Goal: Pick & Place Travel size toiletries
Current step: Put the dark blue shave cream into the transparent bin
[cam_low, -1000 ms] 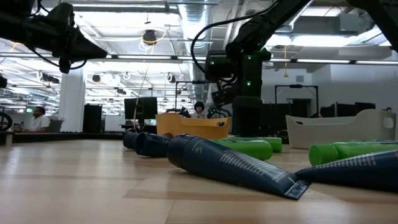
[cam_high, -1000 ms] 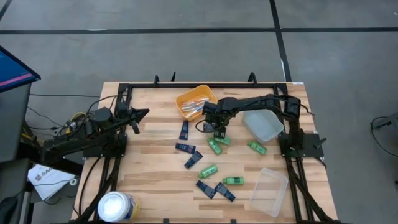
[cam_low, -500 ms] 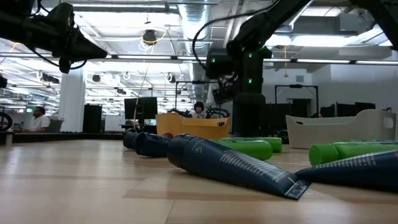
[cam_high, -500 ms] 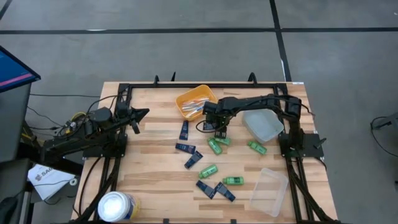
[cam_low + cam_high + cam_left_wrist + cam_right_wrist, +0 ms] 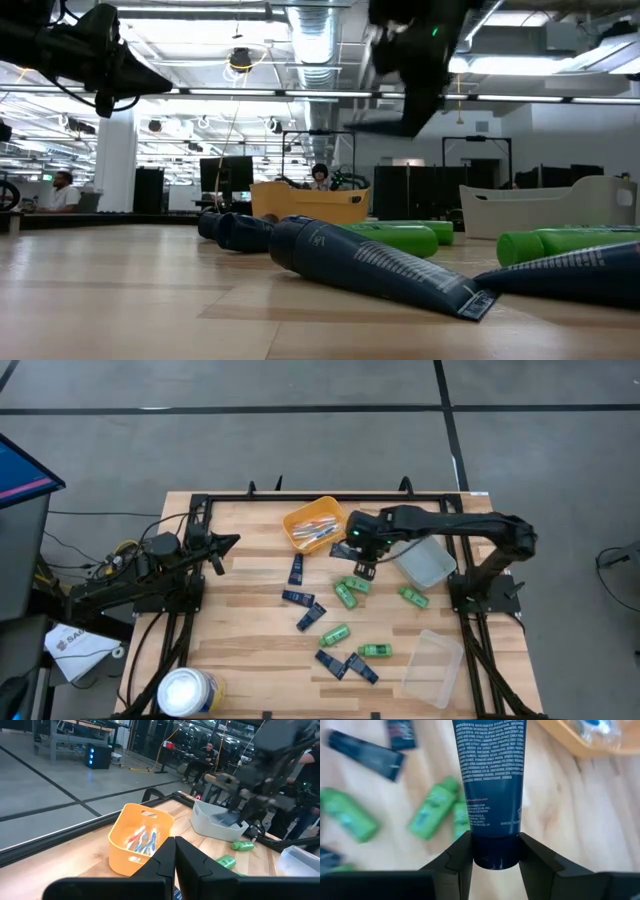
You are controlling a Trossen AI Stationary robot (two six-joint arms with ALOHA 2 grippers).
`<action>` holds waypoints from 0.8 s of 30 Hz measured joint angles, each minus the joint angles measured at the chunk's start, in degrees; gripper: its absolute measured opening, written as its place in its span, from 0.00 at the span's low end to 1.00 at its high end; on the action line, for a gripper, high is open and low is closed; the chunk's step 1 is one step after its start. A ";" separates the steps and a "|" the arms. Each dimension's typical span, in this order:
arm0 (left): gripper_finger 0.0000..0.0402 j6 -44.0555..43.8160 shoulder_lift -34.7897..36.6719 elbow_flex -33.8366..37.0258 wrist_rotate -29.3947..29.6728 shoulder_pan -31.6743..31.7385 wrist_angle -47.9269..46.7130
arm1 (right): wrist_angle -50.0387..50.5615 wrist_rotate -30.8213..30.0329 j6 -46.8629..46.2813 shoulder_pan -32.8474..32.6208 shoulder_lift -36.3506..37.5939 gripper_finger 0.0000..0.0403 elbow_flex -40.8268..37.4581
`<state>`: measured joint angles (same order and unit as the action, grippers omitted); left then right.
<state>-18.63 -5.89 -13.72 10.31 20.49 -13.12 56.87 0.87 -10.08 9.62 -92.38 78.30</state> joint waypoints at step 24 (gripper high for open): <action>0.00 -1.55 -0.13 0.00 -2.88 -0.01 0.43 | 23.46 -0.69 -80.50 -47.85 9.31 0.31 0.00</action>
<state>-20.19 -6.02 -13.72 7.43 20.48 -12.69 80.34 0.18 -90.58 -38.23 -83.07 78.30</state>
